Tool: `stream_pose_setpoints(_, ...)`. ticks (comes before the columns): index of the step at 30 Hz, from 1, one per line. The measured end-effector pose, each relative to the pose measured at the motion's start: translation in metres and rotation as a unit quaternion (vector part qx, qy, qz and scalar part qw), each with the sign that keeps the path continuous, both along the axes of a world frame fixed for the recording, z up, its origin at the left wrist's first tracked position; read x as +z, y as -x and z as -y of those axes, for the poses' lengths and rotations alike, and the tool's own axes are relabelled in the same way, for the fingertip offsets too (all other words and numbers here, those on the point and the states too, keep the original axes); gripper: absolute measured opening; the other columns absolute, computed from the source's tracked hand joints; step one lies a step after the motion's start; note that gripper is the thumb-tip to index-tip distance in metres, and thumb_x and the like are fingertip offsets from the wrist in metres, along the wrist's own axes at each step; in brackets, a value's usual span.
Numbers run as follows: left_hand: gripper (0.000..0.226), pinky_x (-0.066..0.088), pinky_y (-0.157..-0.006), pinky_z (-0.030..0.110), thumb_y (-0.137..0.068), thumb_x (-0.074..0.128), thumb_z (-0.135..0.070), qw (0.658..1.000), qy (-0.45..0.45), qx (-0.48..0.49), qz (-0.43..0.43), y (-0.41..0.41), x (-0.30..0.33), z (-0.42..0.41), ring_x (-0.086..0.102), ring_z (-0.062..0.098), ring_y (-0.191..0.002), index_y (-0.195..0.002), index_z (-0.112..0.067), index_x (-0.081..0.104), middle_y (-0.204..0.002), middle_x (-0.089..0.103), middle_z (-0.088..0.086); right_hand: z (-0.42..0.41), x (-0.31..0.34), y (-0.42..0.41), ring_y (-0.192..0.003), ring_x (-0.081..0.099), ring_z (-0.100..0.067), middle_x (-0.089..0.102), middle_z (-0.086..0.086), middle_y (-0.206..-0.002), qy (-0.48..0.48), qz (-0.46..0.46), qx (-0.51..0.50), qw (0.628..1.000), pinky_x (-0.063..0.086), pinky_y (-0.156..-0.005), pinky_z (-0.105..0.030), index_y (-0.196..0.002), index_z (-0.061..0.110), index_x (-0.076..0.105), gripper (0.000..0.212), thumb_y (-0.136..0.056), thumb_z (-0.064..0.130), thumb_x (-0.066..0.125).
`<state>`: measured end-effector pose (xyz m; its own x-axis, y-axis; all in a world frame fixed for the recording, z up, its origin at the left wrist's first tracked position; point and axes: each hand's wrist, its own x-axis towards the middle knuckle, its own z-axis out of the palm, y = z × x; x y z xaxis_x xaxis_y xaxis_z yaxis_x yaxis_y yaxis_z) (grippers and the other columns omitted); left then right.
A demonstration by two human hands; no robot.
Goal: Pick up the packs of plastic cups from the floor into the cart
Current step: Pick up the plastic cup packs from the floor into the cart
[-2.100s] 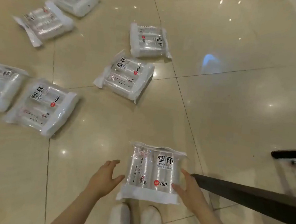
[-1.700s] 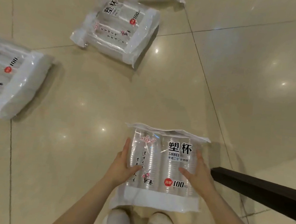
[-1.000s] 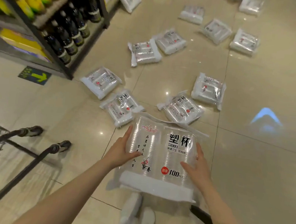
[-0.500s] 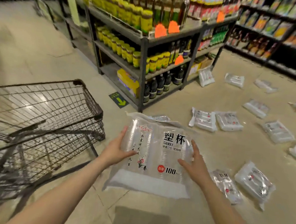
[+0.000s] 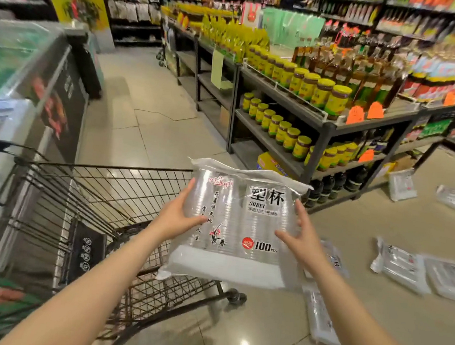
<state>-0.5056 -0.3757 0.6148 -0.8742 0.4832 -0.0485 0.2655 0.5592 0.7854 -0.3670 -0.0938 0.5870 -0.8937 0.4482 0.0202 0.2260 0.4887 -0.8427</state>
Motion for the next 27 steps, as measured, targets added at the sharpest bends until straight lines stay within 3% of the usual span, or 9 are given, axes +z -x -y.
stream_pose_setpoints(3, 0.107, 0.039, -0.106, 0.050, -0.071, 0.076, -0.047, 0.999, 0.002, 0.034, 0.002, 0.039, 0.000, 0.039, 0.033, 0.026, -0.138, -0.148, -0.046, 0.001, -0.157, 0.023, -0.003, 0.029, 0.002, 0.057, -0.137, 0.036, -0.016, 0.034, 0.017, -0.147, 0.017, 0.010, 0.037, 0.999, 0.035, -0.111, -0.044, -0.145, 0.049, 0.017, 0.097, -0.067, 0.044, 0.075)
stream_pose_setpoints(8, 0.110, 0.035, -0.107, 0.055, -0.070, 0.075, -0.048, 0.996, -0.022, 0.078, 0.025, 0.088, -0.019, 0.091, 0.030, 0.025, -0.139, -0.145, -0.052, -0.004, -0.158, 0.013, -0.009, 0.075, -0.008, 0.139, -0.139, 0.032, -0.014, 0.035, 0.005, -0.151, 0.001, 0.030, 0.085, 0.996, 0.031, -0.112, -0.035, -0.150, 0.033, 0.018, 0.093, -0.078, 0.021, 0.076)
stream_pose_setpoints(12, 0.108, 0.036, -0.106, 0.044, -0.078, 0.075, -0.029, 0.990, -0.035, 0.123, 0.067, 0.116, -0.047, 0.122, 0.036, 0.010, -0.126, -0.147, -0.045, -0.006, -0.148, 0.020, -0.016, 0.107, -0.037, 0.199, -0.141, 0.028, -0.015, 0.027, 0.006, -0.155, 0.012, 0.058, 0.145, 0.988, 0.027, -0.115, -0.042, -0.150, 0.033, 0.016, 0.096, -0.077, 0.019, 0.077)
stream_pose_setpoints(18, 0.108, 0.043, -0.103, 0.048, -0.078, 0.075, -0.023, 0.969, -0.032, 0.207, 0.134, 0.155, -0.110, 0.159, 0.049, 0.023, -0.124, -0.147, -0.045, -0.006, -0.148, 0.039, 0.002, 0.146, -0.094, 0.287, -0.134, 0.038, -0.025, 0.027, 0.003, -0.154, 0.035, 0.152, 0.219, 0.963, 0.039, -0.103, -0.044, -0.149, 0.037, 0.013, 0.099, -0.075, 0.017, 0.075)
stream_pose_setpoints(21, 0.108, 0.042, -0.103, 0.052, -0.078, 0.076, -0.027, 0.952, -0.018, 0.251, 0.173, 0.163, -0.147, 0.173, 0.051, 0.025, -0.124, -0.146, -0.050, -0.005, -0.146, 0.042, 0.002, 0.160, -0.128, 0.315, -0.135, 0.036, -0.027, 0.024, 0.003, -0.155, 0.048, 0.186, 0.250, 0.949, 0.040, -0.103, -0.045, -0.147, 0.043, 0.011, 0.100, -0.076, 0.014, 0.074)
stream_pose_setpoints(24, 0.107, 0.037, -0.107, 0.052, -0.079, 0.075, -0.023, 0.939, -0.031, 0.272, 0.210, 0.166, -0.185, 0.182, 0.044, 0.024, -0.131, -0.145, -0.053, -0.004, -0.149, 0.035, -0.007, 0.173, -0.164, 0.333, -0.138, 0.033, -0.028, 0.021, 0.007, -0.155, 0.049, 0.230, 0.267, 0.935, 0.038, -0.105, -0.052, -0.144, 0.051, 0.007, 0.104, -0.074, 0.017, 0.076)
stream_pose_setpoints(27, 0.104, 0.030, -0.109, 0.047, -0.081, 0.072, -0.024, 0.930, 0.006, 0.286, 0.229, 0.180, -0.221, 0.186, 0.035, 0.024, -0.136, -0.149, -0.039, -0.004, -0.150, 0.034, -0.001, 0.186, -0.205, 0.347, -0.137, 0.034, -0.030, 0.023, 0.003, -0.155, 0.019, 0.271, 0.266, 0.925, 0.037, -0.107, -0.053, -0.142, 0.054, 0.004, 0.103, -0.077, 0.019, 0.075)
